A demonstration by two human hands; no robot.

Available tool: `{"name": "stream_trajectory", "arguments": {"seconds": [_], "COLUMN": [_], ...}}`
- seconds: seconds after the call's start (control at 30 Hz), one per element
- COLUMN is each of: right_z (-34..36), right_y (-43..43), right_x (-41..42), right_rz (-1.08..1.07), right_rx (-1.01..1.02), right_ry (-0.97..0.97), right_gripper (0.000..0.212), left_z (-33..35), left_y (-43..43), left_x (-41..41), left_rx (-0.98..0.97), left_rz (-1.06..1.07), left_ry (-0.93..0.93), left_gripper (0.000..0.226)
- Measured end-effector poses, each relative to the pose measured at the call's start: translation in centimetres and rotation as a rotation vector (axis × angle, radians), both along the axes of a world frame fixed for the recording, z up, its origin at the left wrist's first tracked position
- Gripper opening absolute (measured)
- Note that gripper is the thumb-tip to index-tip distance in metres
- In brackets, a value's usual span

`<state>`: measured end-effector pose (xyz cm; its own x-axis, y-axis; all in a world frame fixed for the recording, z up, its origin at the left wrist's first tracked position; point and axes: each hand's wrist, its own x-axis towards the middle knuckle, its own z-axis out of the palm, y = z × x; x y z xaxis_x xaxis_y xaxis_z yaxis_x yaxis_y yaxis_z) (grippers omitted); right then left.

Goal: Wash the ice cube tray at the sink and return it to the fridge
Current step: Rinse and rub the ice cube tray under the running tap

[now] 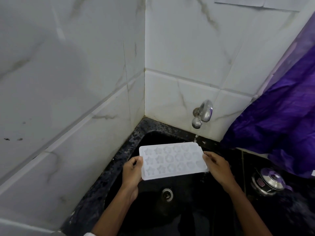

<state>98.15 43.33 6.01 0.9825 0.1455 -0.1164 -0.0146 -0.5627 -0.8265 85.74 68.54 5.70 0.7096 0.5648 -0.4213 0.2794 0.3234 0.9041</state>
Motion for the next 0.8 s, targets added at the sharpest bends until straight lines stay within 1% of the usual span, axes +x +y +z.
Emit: {"name": "stream_trajectory", "arguments": {"seconds": [0.17,0.43,0.7,0.8], "right_z": [-1.2,-2.3,-1.5,-0.2], "right_y": [-0.8,-1.7,-1.7,-1.5], "right_x": [-1.0,-2.0,-2.0,-1.9], "right_rz": [-0.027,-0.048,-0.062,-0.07], "right_rx": [0.02,0.029,0.043,0.066], "right_ry": [0.012,0.008,-0.064,-0.124], "right_gripper": [0.021,0.009,0.011,0.007], "left_z": [-0.9,-1.7,-1.5,-0.9], "left_y": [-0.2,0.4,1.0,1.2], "left_x": [-0.5,-0.8,-0.1,0.3], "left_rx": [0.02,0.091,0.149,0.197], "left_rz": [-0.049,-0.084,-0.056,-0.025], "left_ry": [-0.001,-0.062,-0.136,-0.192], "left_gripper": [0.025,0.02,0.015,0.018]}}
